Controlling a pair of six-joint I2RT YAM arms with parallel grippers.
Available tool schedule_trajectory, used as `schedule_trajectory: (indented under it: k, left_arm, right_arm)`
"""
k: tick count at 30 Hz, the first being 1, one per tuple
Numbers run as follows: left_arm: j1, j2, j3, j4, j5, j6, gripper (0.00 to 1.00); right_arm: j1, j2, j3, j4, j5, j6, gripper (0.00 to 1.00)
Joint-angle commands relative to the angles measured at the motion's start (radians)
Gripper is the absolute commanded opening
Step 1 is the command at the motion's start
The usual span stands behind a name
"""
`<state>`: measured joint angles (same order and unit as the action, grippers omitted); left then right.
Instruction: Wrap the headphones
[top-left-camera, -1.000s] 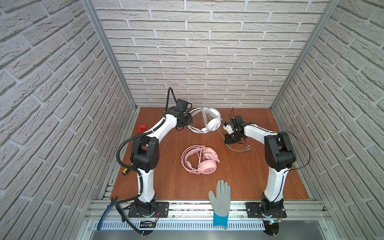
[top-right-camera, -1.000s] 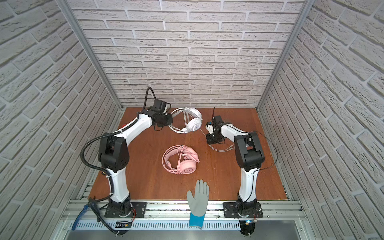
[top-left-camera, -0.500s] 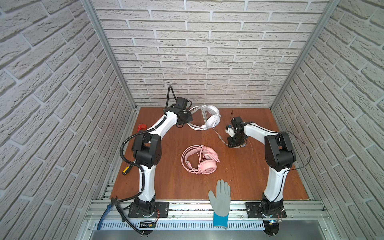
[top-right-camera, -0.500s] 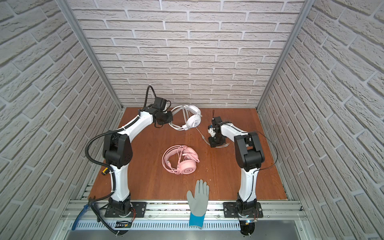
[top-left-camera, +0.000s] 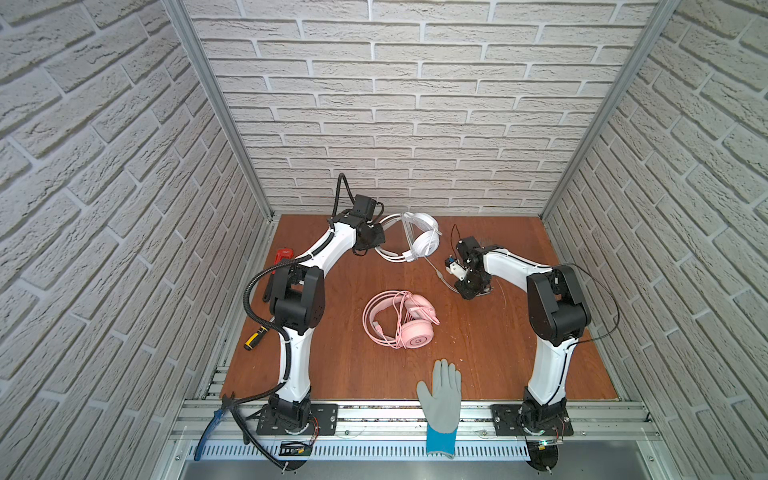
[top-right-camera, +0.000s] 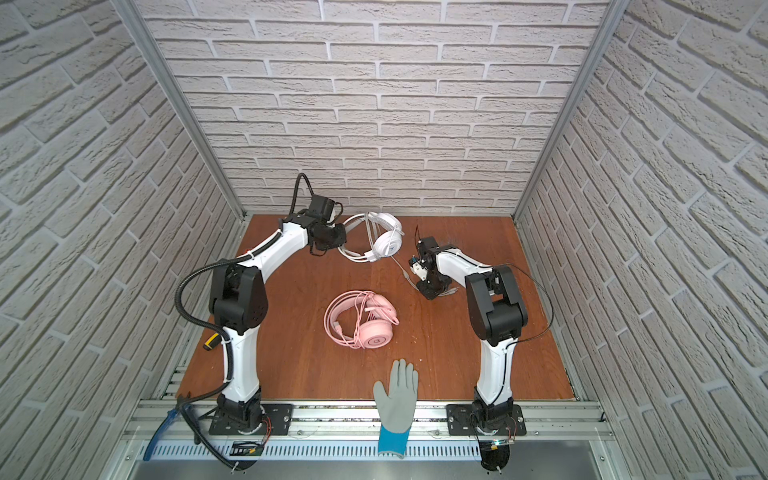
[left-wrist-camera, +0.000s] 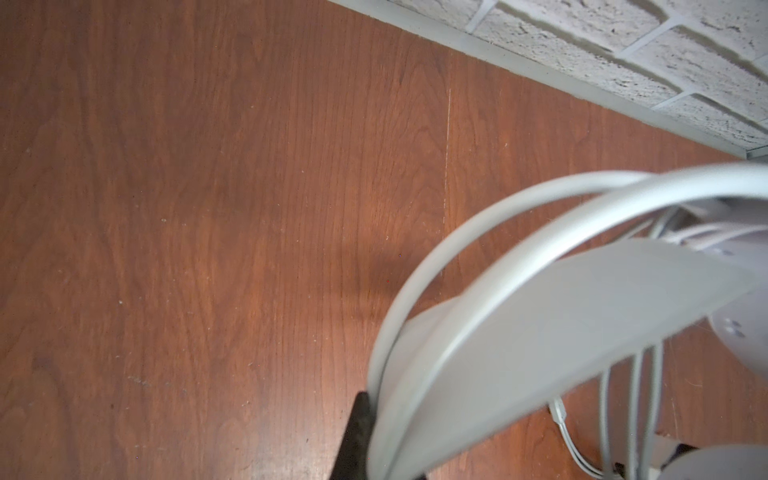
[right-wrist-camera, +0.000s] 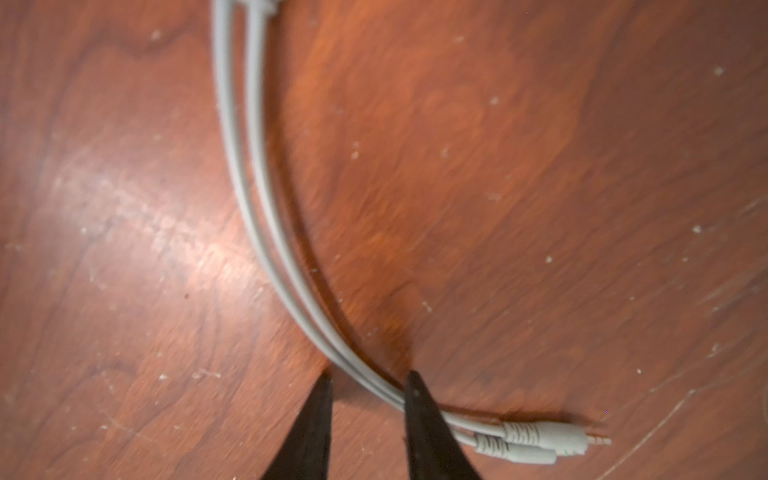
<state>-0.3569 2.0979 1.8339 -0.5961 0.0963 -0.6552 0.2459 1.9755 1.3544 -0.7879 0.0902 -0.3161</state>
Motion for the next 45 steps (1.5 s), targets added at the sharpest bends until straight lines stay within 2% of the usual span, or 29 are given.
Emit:
schedule_trajectory:
  k: [1,9,14,19,33,37,39,41,43,45]
  left_arm:
    - [0.012,-0.009,0.048,0.032,0.033,-0.009,0.0]
    - [0.016,-0.009,0.047,0.024,0.028,-0.017,0.0]
    - [0.016,-0.009,0.052,0.019,0.009,-0.021,0.0]
    - [0.014,0.005,0.061,0.02,-0.004,-0.037,0.0]
    - [0.014,0.039,0.062,0.014,-0.009,-0.05,0.0]
    - [0.015,0.041,0.055,0.012,-0.013,-0.046,0.0]
    - [0.014,0.039,0.051,0.012,-0.013,-0.046,0.0]
    - [0.015,0.038,0.05,0.009,-0.013,-0.043,0.0]
    - [0.014,0.036,0.05,0.008,-0.013,-0.041,0.0]
    - [0.015,0.033,0.051,0.003,-0.013,-0.036,0.0]
  right_arm:
    - [0.013,0.028,-0.071,-0.023,0.066,-0.069,0.24]
    - [0.039,-0.018,-0.121,0.039,0.027,-0.114,0.06]
    - [0.077,-0.057,-0.154,0.076,0.021,-0.122,0.06]
    - [0.123,-0.135,-0.189,0.124,-0.039,-0.129,0.05]
    - [0.137,-0.26,-0.195,0.034,-0.167,-0.18,0.05]
    - [0.136,-0.267,-0.181,0.003,-0.175,-0.191,0.05]
    - [0.131,-0.24,-0.167,-0.008,-0.131,-0.167,0.05]
    - [0.107,-0.214,-0.148,-0.016,-0.106,-0.125,0.09]
    - [0.08,-0.199,-0.137,-0.018,-0.1,-0.102,0.24]
    - [0.059,-0.189,-0.133,-0.026,-0.08,-0.107,0.32]
